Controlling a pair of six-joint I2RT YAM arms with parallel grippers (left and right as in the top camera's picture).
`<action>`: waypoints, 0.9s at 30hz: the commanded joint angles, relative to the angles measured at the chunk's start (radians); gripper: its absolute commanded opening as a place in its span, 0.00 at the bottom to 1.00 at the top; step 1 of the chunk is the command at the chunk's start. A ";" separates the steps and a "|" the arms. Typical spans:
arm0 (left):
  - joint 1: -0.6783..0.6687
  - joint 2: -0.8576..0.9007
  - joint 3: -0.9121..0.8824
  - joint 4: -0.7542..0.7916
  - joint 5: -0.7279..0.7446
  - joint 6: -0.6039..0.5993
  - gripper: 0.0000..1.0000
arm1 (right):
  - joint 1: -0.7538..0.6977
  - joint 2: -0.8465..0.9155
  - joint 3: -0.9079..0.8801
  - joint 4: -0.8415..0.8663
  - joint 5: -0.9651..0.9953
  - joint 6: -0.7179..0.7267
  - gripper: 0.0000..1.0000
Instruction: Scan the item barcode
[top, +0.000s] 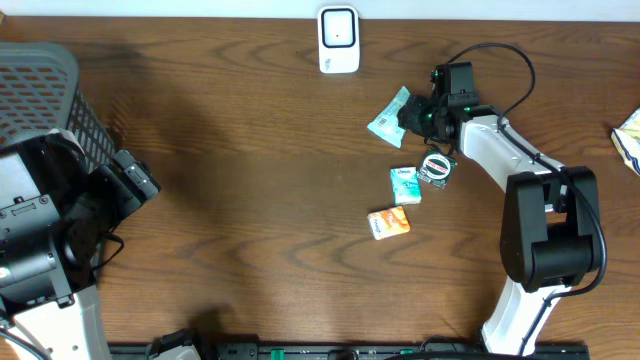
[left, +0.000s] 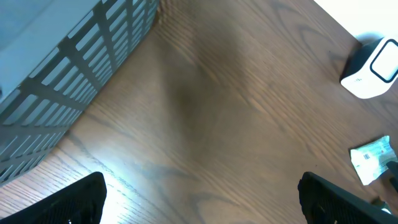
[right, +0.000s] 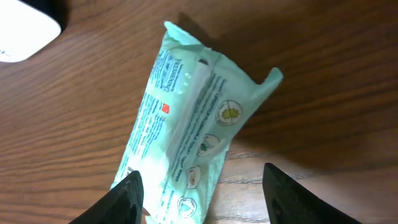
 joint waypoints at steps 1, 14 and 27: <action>0.005 0.000 0.016 -0.002 0.009 -0.001 0.98 | 0.007 0.011 -0.007 0.000 0.041 0.020 0.57; 0.005 0.000 0.016 -0.002 0.009 -0.001 0.98 | 0.008 0.140 -0.008 0.145 -0.058 0.105 0.51; 0.005 0.000 0.016 -0.002 0.009 -0.001 0.97 | -0.039 0.109 -0.008 0.131 -0.402 0.105 0.01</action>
